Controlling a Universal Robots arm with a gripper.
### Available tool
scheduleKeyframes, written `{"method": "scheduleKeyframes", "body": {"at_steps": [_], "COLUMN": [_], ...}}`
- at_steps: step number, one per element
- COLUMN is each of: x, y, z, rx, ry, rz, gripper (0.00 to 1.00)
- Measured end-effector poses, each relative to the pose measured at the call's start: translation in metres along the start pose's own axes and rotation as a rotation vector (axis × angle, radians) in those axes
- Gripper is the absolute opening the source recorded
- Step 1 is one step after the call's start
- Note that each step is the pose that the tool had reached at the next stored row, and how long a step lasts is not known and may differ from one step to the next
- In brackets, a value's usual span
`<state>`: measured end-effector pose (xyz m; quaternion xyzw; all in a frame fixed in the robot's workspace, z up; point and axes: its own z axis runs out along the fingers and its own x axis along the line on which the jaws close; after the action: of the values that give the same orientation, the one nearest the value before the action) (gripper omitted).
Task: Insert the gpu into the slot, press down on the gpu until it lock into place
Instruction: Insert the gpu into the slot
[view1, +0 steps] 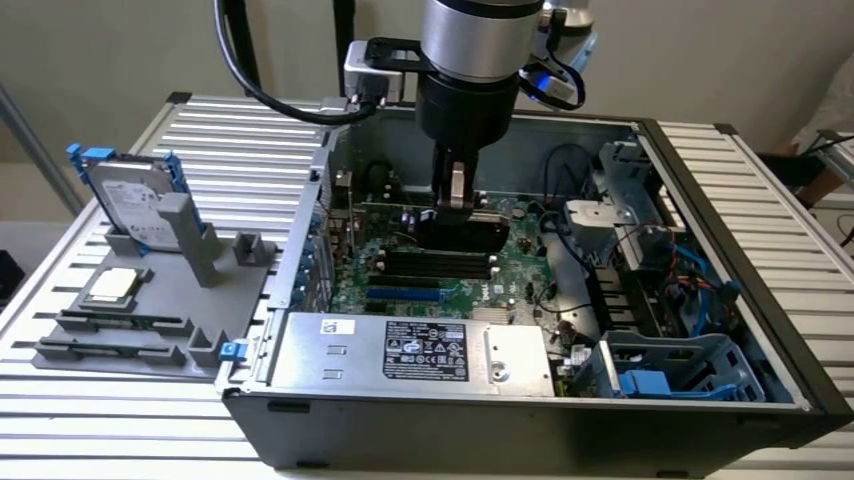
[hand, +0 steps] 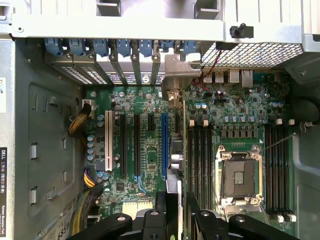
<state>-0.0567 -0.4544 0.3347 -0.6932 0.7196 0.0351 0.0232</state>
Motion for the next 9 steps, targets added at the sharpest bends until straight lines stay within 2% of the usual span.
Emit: {"method": "scheduleKeyframes", "body": {"at_steps": [9], "x": [0.0], "y": [0.0], "z": [0.0], "rx": [0.0], "ry": [0.0], "rz": [0.0], "gripper": [0.27]}}
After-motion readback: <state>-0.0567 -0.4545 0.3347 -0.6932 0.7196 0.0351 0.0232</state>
